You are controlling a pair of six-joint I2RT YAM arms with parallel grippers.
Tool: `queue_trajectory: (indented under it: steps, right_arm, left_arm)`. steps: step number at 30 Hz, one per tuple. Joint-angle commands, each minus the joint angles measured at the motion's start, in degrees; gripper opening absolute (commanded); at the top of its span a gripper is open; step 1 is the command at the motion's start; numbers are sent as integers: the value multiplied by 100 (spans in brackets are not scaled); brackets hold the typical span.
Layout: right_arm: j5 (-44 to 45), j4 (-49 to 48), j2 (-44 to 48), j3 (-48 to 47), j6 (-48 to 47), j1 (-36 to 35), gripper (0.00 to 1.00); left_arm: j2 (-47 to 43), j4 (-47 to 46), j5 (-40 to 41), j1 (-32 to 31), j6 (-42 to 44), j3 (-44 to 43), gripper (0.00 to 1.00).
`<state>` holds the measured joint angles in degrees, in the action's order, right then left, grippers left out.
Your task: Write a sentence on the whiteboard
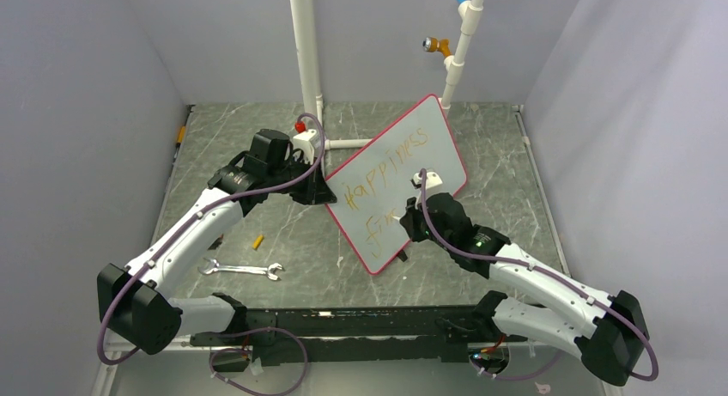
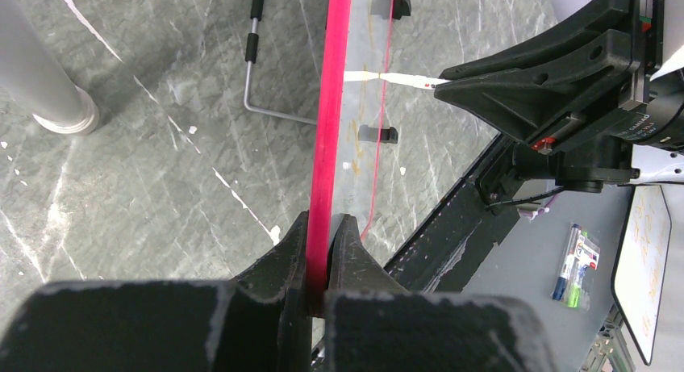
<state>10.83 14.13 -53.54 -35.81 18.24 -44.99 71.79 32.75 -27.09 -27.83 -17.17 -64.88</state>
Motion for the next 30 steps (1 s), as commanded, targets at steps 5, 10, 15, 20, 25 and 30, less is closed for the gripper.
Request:
queue_trajectory:
  steps: [5, 10, 15, 20, 25, 30]
  right_arm:
    - [264, 78, -127, -160, 18, -5, 0]
    - [389, 69, -268, -355, -52, 29, 0]
    - [377, 1, -414, -583, -137, 78, 0]
    - [385, -53, -562, -854, -252, 130, 0]
    - [352, -116, -745, -1134, -344, 183, 0]
    - [297, -188, -833, -1346, -350, 196, 0]
  left_arm:
    - [224, 545, 2091, 33, 1490, 166, 0]
    - [215, 539, 2091, 33, 1505, 168, 0]
    - [205, 539, 2085, 36, 1506, 164, 0]
    - [197, 552, 2093, 33, 1506, 165, 0]
    - [186, 551, 2111, 35, 1510, 170, 0]
    - [188, 549, 2128, 34, 1515, 162, 0]
